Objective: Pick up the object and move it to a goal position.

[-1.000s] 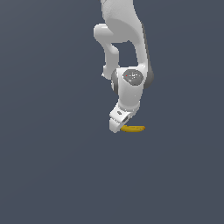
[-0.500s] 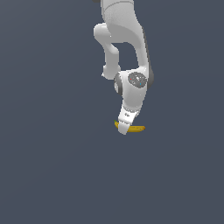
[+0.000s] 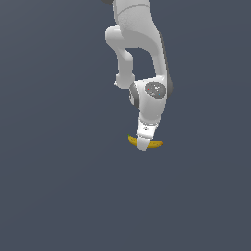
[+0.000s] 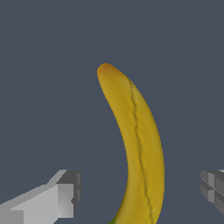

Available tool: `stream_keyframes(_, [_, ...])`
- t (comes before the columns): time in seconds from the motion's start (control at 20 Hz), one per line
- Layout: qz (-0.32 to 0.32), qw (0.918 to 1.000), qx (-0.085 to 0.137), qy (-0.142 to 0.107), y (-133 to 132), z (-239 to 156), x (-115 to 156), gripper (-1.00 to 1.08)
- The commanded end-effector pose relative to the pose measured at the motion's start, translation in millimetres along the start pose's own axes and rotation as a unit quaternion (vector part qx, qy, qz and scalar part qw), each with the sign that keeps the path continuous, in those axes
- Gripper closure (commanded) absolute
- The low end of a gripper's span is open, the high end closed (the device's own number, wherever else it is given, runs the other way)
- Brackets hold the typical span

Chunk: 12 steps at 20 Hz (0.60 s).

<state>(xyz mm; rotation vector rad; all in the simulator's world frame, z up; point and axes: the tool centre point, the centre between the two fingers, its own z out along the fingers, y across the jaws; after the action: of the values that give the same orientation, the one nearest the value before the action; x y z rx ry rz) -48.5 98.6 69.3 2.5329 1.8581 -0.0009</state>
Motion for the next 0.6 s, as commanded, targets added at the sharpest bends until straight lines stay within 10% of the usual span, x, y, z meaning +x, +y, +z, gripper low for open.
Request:
stream_keyframes(0.0, [-0.004,1.0000,0.000,0.000,-0.6,0.5,0.5,-0.92])
stream_keyframes(0.55, [-0.004,1.0000,0.000,0.000,-1.6,31.8,0.1,-0.92])
